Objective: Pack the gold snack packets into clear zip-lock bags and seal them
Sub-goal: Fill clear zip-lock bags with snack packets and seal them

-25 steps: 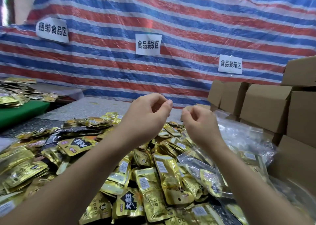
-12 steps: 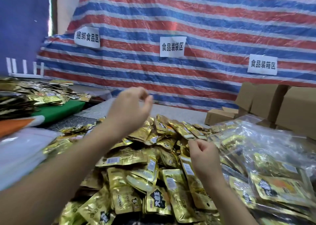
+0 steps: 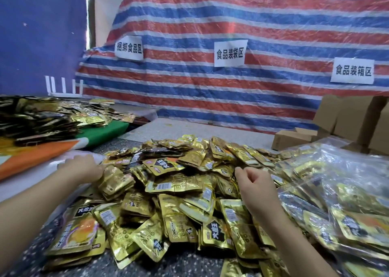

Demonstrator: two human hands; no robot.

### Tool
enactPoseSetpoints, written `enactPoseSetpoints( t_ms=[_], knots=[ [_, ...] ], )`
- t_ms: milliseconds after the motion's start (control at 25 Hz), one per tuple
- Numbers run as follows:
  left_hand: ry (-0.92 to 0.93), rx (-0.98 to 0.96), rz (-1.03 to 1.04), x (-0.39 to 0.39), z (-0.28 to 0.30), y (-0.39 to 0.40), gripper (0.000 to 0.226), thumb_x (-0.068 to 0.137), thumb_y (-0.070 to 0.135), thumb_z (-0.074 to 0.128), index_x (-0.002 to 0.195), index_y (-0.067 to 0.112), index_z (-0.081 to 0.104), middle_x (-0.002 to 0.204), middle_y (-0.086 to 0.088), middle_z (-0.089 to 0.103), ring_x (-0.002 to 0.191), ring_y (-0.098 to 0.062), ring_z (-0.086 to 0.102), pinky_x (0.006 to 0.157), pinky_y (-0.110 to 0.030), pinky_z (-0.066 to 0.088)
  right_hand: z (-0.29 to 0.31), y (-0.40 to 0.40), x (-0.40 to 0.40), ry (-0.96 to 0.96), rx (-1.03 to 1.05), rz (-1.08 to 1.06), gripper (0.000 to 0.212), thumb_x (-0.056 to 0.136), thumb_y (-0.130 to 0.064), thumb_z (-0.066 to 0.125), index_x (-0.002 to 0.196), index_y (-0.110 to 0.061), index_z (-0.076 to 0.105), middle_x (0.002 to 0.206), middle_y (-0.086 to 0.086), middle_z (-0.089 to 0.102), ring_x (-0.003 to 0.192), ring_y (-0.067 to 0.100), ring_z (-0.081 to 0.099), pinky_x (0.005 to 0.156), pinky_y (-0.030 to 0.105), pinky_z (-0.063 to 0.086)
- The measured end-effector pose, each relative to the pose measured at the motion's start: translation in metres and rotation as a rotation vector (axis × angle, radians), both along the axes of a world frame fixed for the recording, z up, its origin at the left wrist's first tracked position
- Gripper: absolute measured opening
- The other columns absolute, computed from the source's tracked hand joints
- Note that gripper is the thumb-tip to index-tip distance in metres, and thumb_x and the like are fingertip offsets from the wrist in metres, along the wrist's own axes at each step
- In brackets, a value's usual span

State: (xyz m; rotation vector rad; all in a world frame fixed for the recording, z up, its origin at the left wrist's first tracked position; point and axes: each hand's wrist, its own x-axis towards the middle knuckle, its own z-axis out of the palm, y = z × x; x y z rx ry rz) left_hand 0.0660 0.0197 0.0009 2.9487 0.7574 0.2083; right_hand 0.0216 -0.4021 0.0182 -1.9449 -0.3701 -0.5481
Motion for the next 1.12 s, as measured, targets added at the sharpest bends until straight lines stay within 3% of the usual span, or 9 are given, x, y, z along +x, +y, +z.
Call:
enactPoseSetpoints(
  t_ms=[120,200,320,480,600,680,880,1000,1120],
  knots=[
    [-0.006,-0.081,-0.071,-0.004,-0.019,0.001,0.026,0.097,0.02,0.052,0.112,0.001,0.062,0.118,-0.02,0.063,0.109,-0.033,0.058,0.092,-0.034,0.047,-0.001,-0.002,0.0,0.014,-0.015,-0.006,0.05,0.099,-0.021,0.055,0.054,-0.017,0.032,0.043,-0.012,0.028,0.041,0.006,0.024,0.039,0.015,0.023],
    [-0.018,-0.048,-0.03,-0.009,-0.025,0.007,0.02,0.096,0.017,0.05,0.11,0.01,0.064,0.111,-0.007,0.066,0.103,-0.023,0.061,0.089,-0.032,0.051,-0.002,-0.003,0.001,0.018,-0.018,-0.008,0.052,0.099,-0.021,0.055,0.053,-0.018,0.031,0.042,-0.013,0.028,0.041,0.006,0.024,0.039,0.015,0.025],
    [-0.061,-0.034,0.008,-0.013,-0.025,0.012,0.023,0.096,0.013,0.046,0.114,0.012,0.061,0.112,-0.004,0.063,0.104,-0.02,0.061,0.084,-0.029,0.052,-0.002,-0.003,0.001,0.012,-0.024,-0.01,0.053,0.099,-0.021,0.055,0.053,-0.019,0.029,0.042,-0.014,0.028,0.042,0.006,0.023,0.04,0.017,0.026],
    [-0.111,-0.023,0.03,-0.012,-0.019,0.008,0.017,0.094,0.011,0.048,0.092,0.011,0.064,0.087,-0.001,0.063,0.084,-0.02,0.061,0.07,-0.029,0.05,-0.003,-0.004,0.001,0.016,-0.025,-0.004,0.053,0.099,-0.02,0.055,0.053,-0.018,0.029,0.043,-0.013,0.027,0.043,0.007,0.023,0.041,0.016,0.026],
    [-0.238,-0.155,0.038,-0.009,-0.012,0.008,0.021,0.094,0.009,0.049,0.078,0.009,0.062,0.081,-0.009,0.062,0.079,-0.03,0.059,0.064,-0.028,0.041,-0.003,-0.005,0.002,0.026,-0.034,-0.007,0.051,0.099,-0.022,0.055,0.055,-0.016,0.031,0.044,-0.011,0.027,0.044,0.01,0.024,0.042,0.017,0.028],
    [-0.345,-0.23,0.054,-0.008,-0.006,0.012,0.03,0.094,0.006,0.047,0.066,0.008,0.057,0.069,-0.01,0.056,0.066,-0.029,0.053,0.057,-0.029,0.034,-0.004,-0.006,0.003,0.032,-0.041,-0.014,0.05,0.099,-0.023,0.055,0.056,-0.015,0.032,0.045,-0.01,0.028,0.045,0.011,0.024,0.042,0.017,0.026],
    [-0.66,-0.138,0.056,-0.007,0.021,-0.003,0.029,0.099,0.021,0.049,0.076,0.015,0.068,0.064,-0.009,0.061,0.06,-0.031,0.054,0.052,-0.027,0.037,-0.004,-0.007,0.004,0.022,-0.029,-0.029,0.05,0.099,-0.02,0.056,0.055,-0.015,0.032,0.043,-0.012,0.028,0.042,0.007,0.024,0.041,0.013,0.029],
    [-0.705,-0.134,-0.023,-0.003,0.038,-0.025,0.024,0.095,0.017,0.054,0.079,0.022,0.07,0.07,-0.009,0.067,0.062,-0.033,0.057,0.052,-0.028,0.041,-0.004,-0.008,0.005,0.008,-0.032,-0.04,0.052,0.099,-0.018,0.056,0.054,-0.016,0.031,0.041,-0.012,0.028,0.041,0.007,0.024,0.041,0.01,0.03],
    [-0.713,-0.01,-0.039,-0.004,0.043,-0.036,0.025,0.093,0.009,0.054,0.075,0.014,0.071,0.067,-0.01,0.063,0.059,-0.032,0.053,0.053,-0.031,0.043,-0.005,-0.009,0.004,0.006,-0.032,-0.038,0.052,0.099,-0.018,0.056,0.053,-0.016,0.031,0.04,-0.012,0.028,0.04,0.007,0.025,0.04,0.011,0.029]
  ],
)
